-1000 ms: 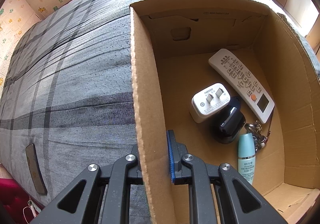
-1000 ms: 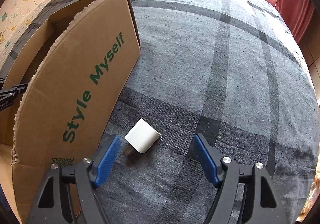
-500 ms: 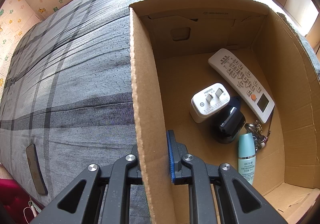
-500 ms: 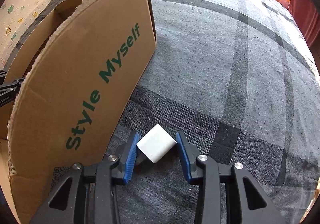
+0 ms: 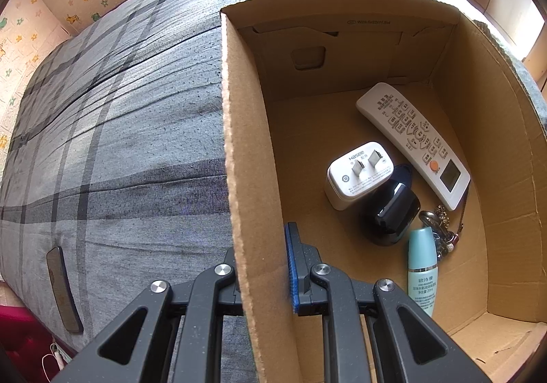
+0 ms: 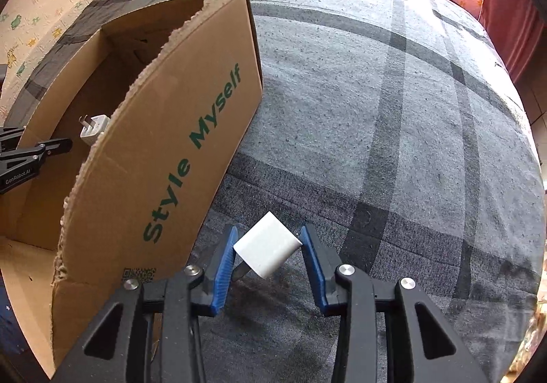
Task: Organize rigid objects
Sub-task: 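Carry the white cube plug into the box beside the keys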
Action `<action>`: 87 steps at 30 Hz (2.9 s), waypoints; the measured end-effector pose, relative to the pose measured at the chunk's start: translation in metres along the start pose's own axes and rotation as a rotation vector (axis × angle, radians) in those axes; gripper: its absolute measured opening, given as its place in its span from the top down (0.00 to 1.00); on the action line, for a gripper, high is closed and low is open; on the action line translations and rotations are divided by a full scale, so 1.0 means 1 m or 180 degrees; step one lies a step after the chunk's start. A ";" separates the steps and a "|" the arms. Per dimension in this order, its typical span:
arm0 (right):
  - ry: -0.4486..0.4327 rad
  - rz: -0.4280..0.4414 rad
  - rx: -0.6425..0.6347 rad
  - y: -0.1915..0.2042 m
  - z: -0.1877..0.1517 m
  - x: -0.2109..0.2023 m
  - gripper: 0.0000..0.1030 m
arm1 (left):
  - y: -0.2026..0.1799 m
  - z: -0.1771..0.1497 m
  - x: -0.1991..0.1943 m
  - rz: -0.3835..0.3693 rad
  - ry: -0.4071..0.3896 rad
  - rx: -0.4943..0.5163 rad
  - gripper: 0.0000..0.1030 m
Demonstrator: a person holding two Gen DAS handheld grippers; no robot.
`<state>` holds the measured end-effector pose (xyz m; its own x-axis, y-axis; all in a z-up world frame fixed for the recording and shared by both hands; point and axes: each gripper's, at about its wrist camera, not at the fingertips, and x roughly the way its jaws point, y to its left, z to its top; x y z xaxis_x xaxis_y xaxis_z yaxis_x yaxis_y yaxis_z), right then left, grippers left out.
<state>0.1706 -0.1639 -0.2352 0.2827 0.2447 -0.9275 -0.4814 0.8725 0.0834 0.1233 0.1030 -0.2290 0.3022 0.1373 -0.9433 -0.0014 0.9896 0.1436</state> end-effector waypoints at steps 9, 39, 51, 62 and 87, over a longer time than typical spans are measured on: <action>-0.0104 -0.0054 0.0050 0.007 -0.006 -0.028 0.60 | -0.002 -0.001 -0.001 -0.0004 -0.0003 -0.0006 0.84; -0.0127 -0.0206 0.0026 0.053 0.031 -0.102 0.60 | 0.002 -0.001 -0.003 -0.0042 -0.0009 -0.0027 0.84; -0.0119 -0.0090 -0.0135 0.092 0.061 -0.101 0.60 | 0.003 0.000 -0.005 -0.0065 -0.0027 -0.0039 0.84; 0.0008 -0.0038 -0.0232 0.122 0.079 -0.072 0.60 | 0.004 -0.001 -0.006 -0.0076 -0.0029 -0.0041 0.84; 0.0483 -0.0083 -0.0187 0.150 0.091 0.020 0.60 | 0.008 -0.002 -0.005 -0.0113 -0.0030 -0.0060 0.85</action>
<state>0.1795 0.0102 -0.2080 0.1694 0.1516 -0.9738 -0.5246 0.8504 0.0411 0.1199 0.1103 -0.2240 0.3113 0.1016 -0.9449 -0.0082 0.9945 0.1043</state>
